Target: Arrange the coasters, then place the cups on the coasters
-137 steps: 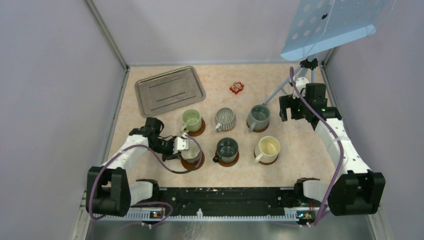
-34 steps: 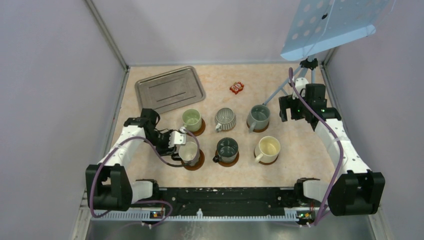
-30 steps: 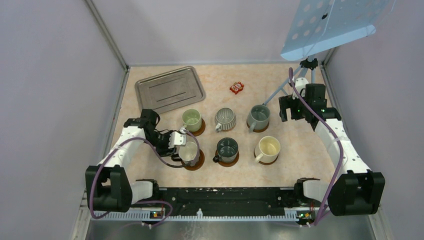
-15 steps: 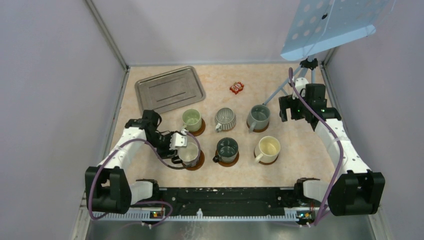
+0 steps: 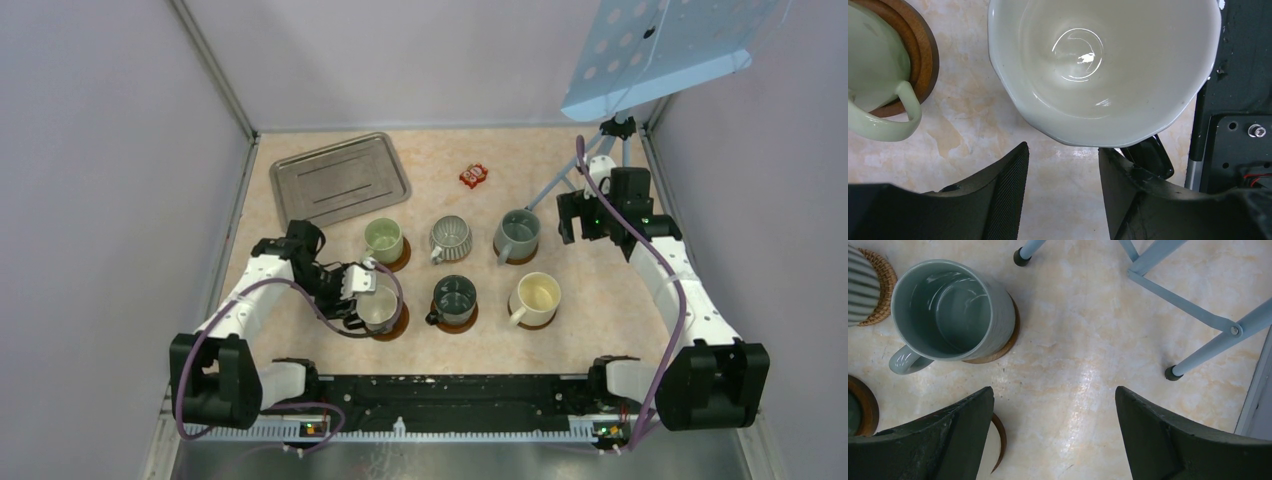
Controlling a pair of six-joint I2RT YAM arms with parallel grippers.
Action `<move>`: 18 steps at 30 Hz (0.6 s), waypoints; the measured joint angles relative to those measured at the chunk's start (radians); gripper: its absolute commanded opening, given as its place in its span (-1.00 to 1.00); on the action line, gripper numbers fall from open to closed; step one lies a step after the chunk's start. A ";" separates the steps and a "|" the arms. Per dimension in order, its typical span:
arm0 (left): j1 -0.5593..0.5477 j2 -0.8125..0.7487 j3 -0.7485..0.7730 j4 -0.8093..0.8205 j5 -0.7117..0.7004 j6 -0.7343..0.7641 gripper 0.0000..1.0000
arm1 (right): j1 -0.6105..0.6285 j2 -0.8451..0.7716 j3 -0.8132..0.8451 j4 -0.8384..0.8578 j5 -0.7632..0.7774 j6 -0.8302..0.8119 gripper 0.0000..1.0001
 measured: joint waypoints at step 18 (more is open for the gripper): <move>0.093 0.188 0.263 -0.052 -0.013 -0.190 0.19 | 0.002 0.003 0.002 0.000 -0.099 -0.042 0.80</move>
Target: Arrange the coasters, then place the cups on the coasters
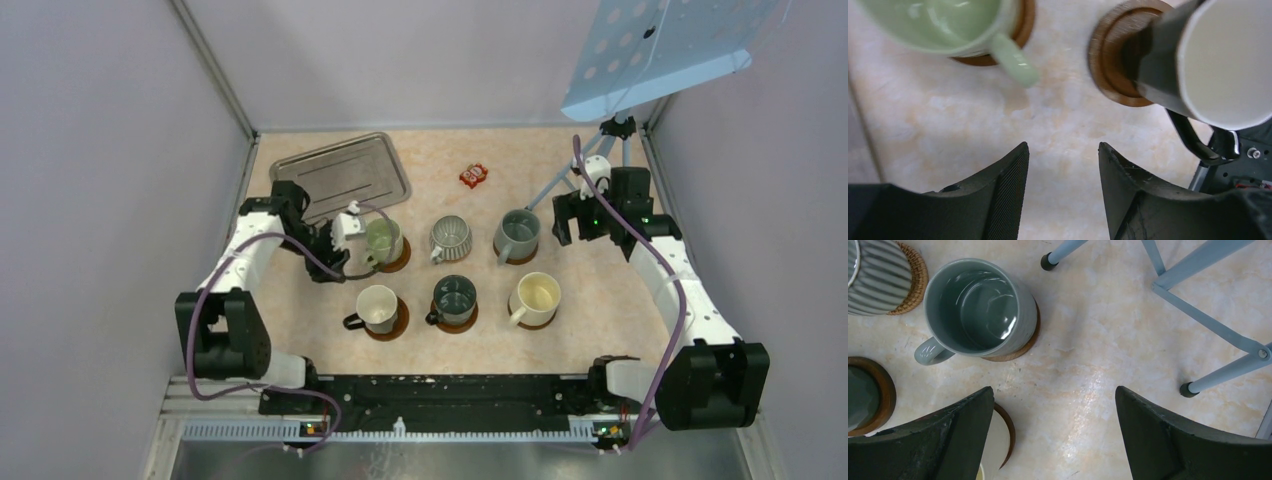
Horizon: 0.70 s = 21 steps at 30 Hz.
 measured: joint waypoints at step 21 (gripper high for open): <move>0.098 0.558 0.502 0.295 -0.210 -0.415 0.45 | 0.013 0.049 0.039 0.000 -0.007 -0.008 0.80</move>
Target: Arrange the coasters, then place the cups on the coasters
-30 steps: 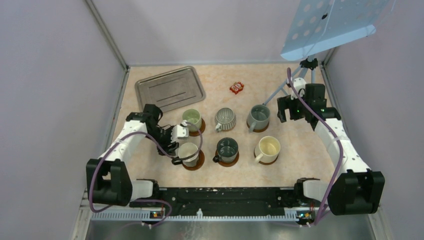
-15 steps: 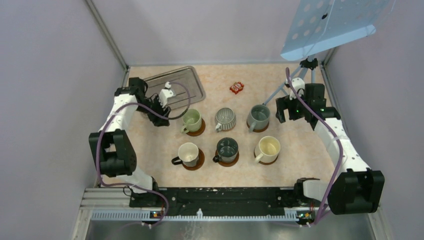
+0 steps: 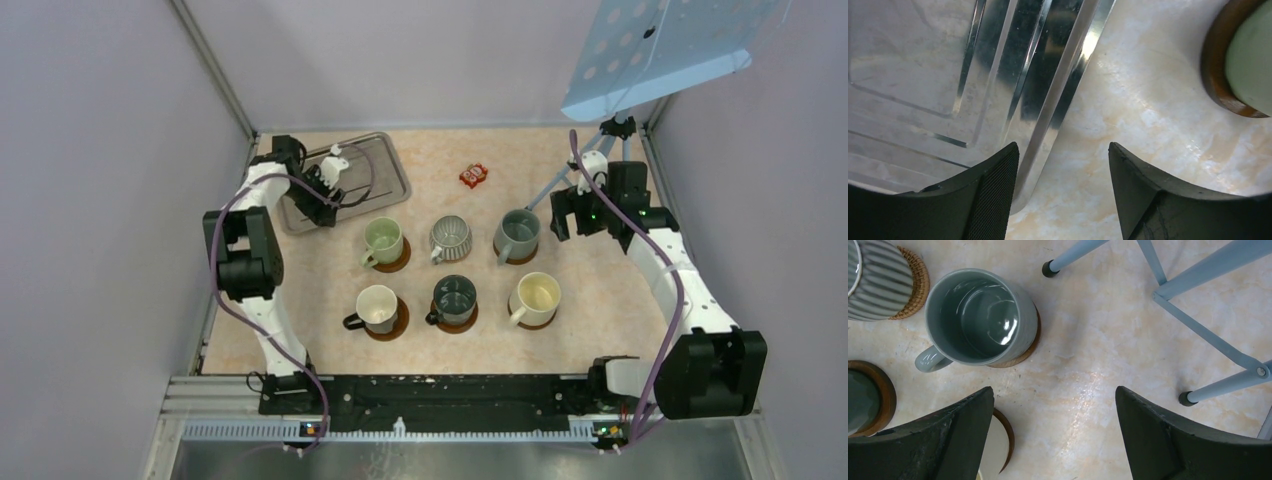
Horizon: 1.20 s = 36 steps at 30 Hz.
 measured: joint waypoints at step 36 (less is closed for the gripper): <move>0.056 -0.085 -0.290 -0.046 -0.023 -0.489 -1.00 | 0.000 -0.014 -0.001 -0.004 0.026 -0.010 0.80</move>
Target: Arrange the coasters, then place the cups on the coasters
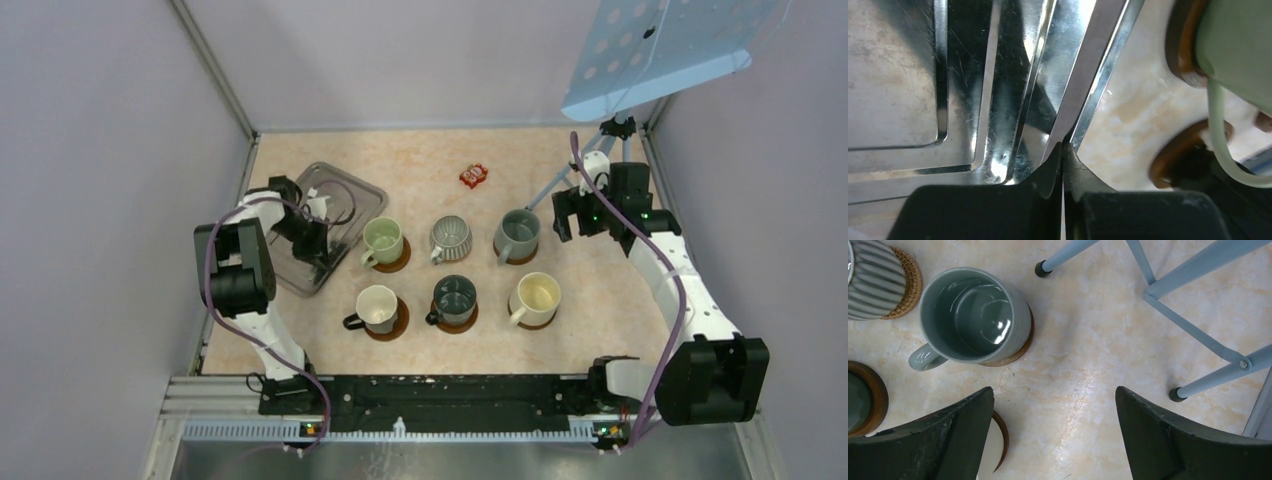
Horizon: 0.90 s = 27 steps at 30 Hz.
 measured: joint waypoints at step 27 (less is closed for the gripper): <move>0.004 -0.186 -0.043 0.001 -0.107 -0.256 0.53 | 0.000 -0.099 -0.054 -0.048 0.007 -0.085 0.80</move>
